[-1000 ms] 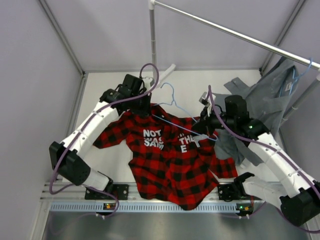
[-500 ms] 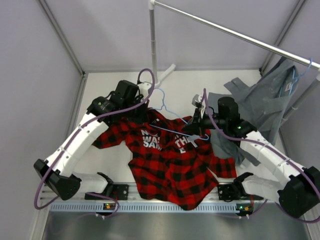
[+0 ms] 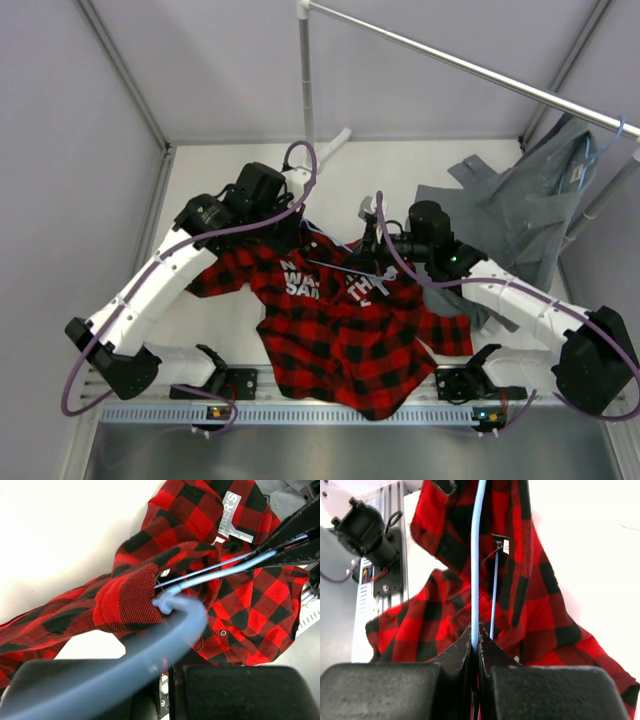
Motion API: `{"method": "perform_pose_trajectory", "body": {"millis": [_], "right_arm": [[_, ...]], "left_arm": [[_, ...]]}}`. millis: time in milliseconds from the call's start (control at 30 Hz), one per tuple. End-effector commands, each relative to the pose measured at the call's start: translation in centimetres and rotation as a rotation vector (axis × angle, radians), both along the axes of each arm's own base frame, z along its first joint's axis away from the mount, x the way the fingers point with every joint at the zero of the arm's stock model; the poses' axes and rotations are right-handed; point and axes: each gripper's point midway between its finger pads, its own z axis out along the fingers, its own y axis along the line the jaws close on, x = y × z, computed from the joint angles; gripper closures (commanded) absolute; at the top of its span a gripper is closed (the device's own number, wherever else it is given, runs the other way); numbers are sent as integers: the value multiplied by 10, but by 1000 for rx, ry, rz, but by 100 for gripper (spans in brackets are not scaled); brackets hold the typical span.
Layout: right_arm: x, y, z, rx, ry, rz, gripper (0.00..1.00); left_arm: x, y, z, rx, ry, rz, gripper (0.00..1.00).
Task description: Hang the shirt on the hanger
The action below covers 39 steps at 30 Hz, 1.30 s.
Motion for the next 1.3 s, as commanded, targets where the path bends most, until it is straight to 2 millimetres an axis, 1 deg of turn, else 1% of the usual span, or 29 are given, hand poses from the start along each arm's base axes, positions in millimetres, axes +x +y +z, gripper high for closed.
{"method": "perform_pose_trajectory", "body": {"millis": [0, 33, 67, 100, 133, 167, 200, 233, 300, 333, 367, 400, 500, 533, 600, 667, 700, 833, 867, 900, 967, 1000, 1033, 1067, 1100, 1133, 1167, 1200, 1267], "right_arm": [[12, 14, 51, 202, -148, -29, 100], [11, 15, 54, 224, -154, -26, 100], [12, 16, 63, 259, -181, -22, 100], [11, 17, 66, 278, -168, -25, 100], [11, 17, 80, 327, -209, -28, 100], [9, 16, 76, 341, -202, -34, 100], [9, 15, 79, 374, -187, -47, 100], [7, 14, 82, 416, -213, -50, 100], [10, 13, 80, 456, -185, -93, 100], [9, 14, 84, 493, -207, -88, 100], [7, 14, 76, 497, -191, -88, 100], [7, 16, 71, 508, -159, -88, 100], [1, 16, 75, 578, -161, -86, 100], [-3, 13, 80, 615, -186, -81, 100], [-7, 11, 88, 641, -186, -76, 100], [-11, 12, 92, 641, -203, -66, 100], [-15, 9, 99, 655, -221, -65, 100], [-27, 8, 111, 678, -247, -44, 100], [-28, 7, 111, 679, -249, -46, 100], [-29, 4, 115, 691, -259, -56, 100], [-30, 3, 112, 684, -263, -62, 100], [-30, 2, 113, 689, -268, -64, 100], [-30, 1, 110, 688, -266, -67, 100], [-31, 1, 110, 692, -263, -66, 100], [-32, 0, 113, 710, -272, -62, 100], [-34, -1, 112, 717, -273, -58, 100], [-36, -2, 113, 729, -276, -52, 100], [-37, -3, 117, 750, -290, -48, 100], [-37, -4, 117, 757, -292, -48, 100]], "left_arm": [[-7, 0, 22, -31, -48, -16, 100], [-8, 0, 22, -29, -46, -19, 100], [-8, 0, 22, -24, -49, -21, 100], [-9, 3, 20, -11, -47, -14, 100], [-7, 4, 19, -2, -47, -8, 100], [-7, 5, 19, 5, -48, -3, 100], [-6, 6, 21, 5, -50, 3, 100], [-7, 5, 21, 1, -49, 0, 100], [-6, 3, 29, -13, -62, 5, 100], [-7, 0, 32, -19, -68, -4, 100], [-7, -3, 33, -23, -67, -9, 100], [-6, -6, 39, -37, -76, -11, 100], [-9, -17, 44, -43, -85, -41, 100], [-10, -20, 50, -46, -103, -44, 100], [-10, -21, 52, -41, -118, -56, 100], [-11, -23, 52, -37, -122, -69, 100], [-10, -23, 51, -30, -130, -79, 100], [-11, -26, 50, -9, -155, -127, 100], [-3, -19, 49, 28, -184, -91, 100], [-2, -17, 50, 37, -191, -85, 96], [-5, -15, 56, 19, -205, -85, 86], [-8, -17, 62, -9, -214, -99, 83], [-9, -18, 67, -24, -225, -106, 78], [-13, -16, 74, -49, -244, -113, 70], [-14, -18, 80, -72, -265, -128, 55], [-19, -20, 86, -97, -276, -155, 48], [-22, -18, 93, -113, -304, -173, 41], [-25, -17, 97, -125, -320, -185, 28], [-27, -15, 106, -140, -357, -203, 17]]}}
